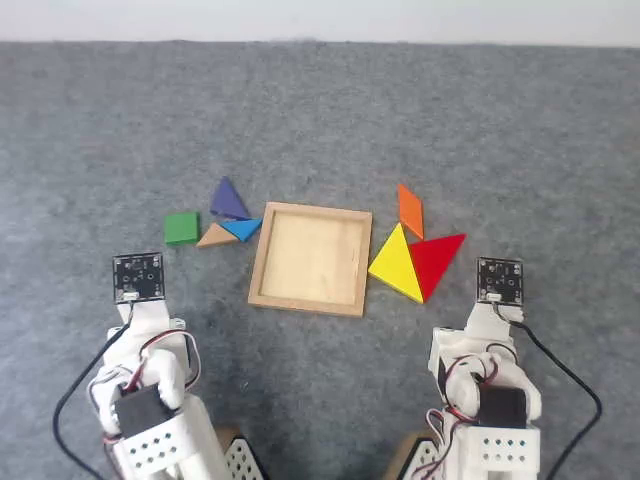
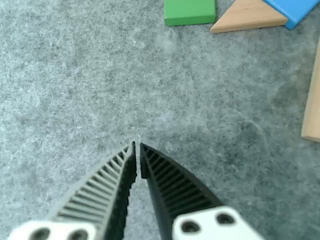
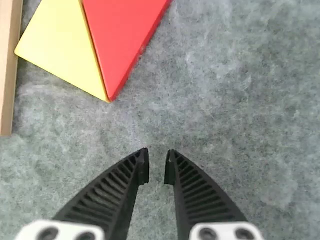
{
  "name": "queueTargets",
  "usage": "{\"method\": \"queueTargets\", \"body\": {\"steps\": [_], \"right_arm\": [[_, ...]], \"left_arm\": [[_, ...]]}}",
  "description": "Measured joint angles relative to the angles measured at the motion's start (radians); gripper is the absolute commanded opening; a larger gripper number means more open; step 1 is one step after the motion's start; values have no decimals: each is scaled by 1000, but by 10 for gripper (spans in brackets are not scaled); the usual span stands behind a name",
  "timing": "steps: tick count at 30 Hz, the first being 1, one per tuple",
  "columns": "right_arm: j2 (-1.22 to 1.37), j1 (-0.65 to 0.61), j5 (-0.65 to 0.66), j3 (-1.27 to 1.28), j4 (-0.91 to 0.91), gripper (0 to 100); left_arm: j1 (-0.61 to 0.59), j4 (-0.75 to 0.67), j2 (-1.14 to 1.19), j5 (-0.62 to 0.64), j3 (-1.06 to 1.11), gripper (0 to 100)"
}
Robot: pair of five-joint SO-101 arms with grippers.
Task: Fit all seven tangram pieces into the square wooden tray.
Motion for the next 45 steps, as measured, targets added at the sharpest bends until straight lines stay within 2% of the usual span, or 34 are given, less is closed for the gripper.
{"method": "queueTargets", "body": {"steps": [13,21,23,27,32,34,39,45], "right_arm": [[0,0,15,0,0,69],[-2,-31,394,-95,-78,69],[-8,-51,373,-161,-126,69],[-6,-103,241,-249,-206,70],[252,-196,97,-344,-308,105],[410,-212,60,-425,-330,178],[879,-341,-12,-637,-351,355],[1381,-416,-21,-804,-451,365]], "left_arm": [[0,0,0,0,0,14],[0,0,0,0,0,14],[0,0,0,0,0,14],[0,0,0,0,0,14],[0,0,0,0,0,14],[0,0,0,0,0,14],[0,0,0,0,0,14],[0,0,0,0,0,14]]}}
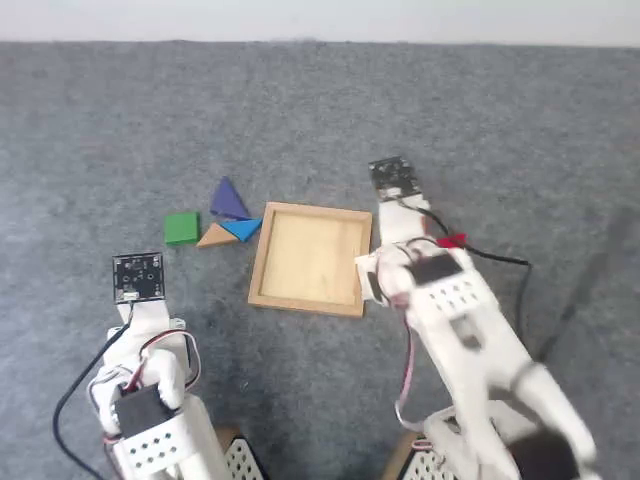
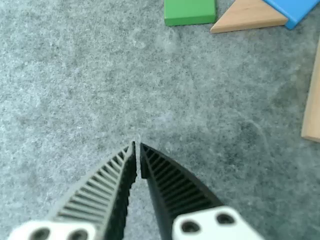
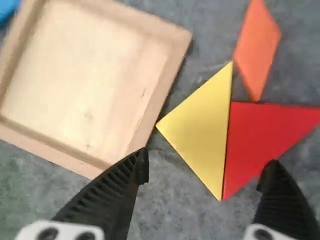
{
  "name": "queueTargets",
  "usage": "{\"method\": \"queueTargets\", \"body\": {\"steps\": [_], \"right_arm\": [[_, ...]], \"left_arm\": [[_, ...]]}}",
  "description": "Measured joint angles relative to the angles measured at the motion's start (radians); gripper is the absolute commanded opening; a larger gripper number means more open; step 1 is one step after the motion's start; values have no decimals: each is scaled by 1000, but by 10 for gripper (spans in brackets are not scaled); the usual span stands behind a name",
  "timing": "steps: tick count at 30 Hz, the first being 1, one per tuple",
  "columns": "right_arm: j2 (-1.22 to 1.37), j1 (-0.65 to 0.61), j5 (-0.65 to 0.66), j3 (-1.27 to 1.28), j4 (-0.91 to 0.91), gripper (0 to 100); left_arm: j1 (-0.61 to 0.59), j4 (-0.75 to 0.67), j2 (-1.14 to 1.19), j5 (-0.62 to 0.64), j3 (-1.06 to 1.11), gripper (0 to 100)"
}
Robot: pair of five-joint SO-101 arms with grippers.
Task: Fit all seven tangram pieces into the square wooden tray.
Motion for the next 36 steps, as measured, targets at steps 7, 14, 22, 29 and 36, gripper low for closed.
{"method": "queueTargets", "body": {"steps": [7,14,22,29,36], "right_arm": [[213,2,0,-18,-100,365],[296,5,106,-18,-155,365],[373,9,298,-28,-288,365],[379,26,480,-37,-295,365],[381,141,666,-101,-178,365]], "left_arm": [[0,0,0,0,0,14],[0,0,0,0,0,14],[0,0,0,0,0,14],[0,0,0,0,0,14],[0,0,0,0,0,14]]}}
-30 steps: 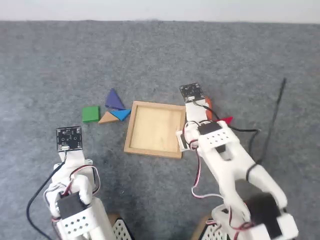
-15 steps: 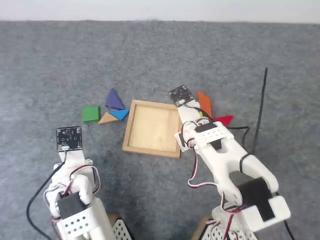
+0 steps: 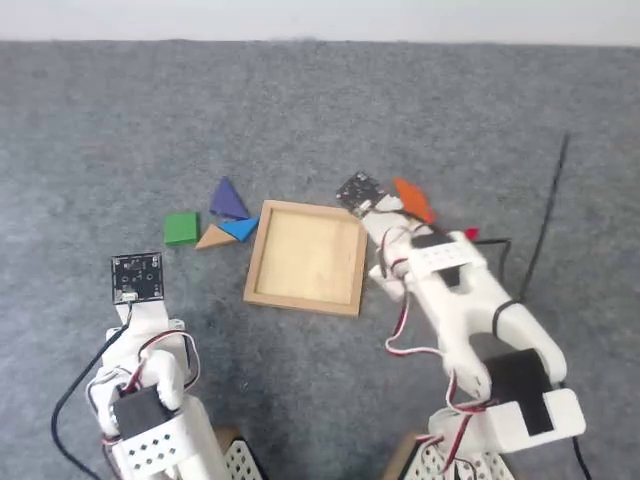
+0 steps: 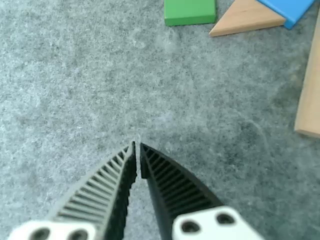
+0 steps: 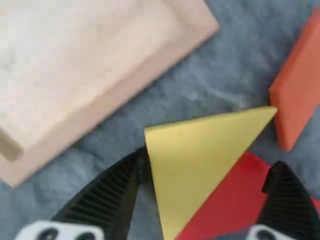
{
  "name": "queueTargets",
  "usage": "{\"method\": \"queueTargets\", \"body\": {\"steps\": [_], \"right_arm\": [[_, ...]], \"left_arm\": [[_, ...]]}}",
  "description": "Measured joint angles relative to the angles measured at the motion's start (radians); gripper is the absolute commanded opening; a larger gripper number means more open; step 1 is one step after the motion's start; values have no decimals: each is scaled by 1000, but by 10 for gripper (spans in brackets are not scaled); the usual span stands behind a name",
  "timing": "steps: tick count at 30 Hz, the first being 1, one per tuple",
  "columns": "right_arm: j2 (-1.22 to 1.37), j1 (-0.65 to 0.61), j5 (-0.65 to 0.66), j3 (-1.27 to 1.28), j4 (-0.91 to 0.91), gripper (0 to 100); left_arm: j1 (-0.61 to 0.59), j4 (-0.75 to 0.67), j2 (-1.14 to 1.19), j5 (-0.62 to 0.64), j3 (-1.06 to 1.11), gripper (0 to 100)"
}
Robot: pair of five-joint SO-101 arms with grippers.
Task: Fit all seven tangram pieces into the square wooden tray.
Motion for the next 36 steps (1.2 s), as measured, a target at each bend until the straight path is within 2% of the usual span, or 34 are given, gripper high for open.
{"method": "queueTargets", "body": {"steps": [6,12,16,20,23,29,36], "right_arm": [[0,87,158,-43,137,365],[-71,106,181,-46,229,366],[-138,41,60,-87,296,366],[-137,-69,-140,-127,275,366],[-71,-78,-244,-172,230,366],[144,34,-273,-293,215,365],[293,0,-276,-457,292,365]], "left_arm": [[0,0,0,0,0,14],[0,0,0,0,0,14],[0,0,0,0,0,14],[0,0,0,0,0,14],[0,0,0,0,0,14],[0,0,0,0,0,14],[0,0,0,0,0,14]]}}
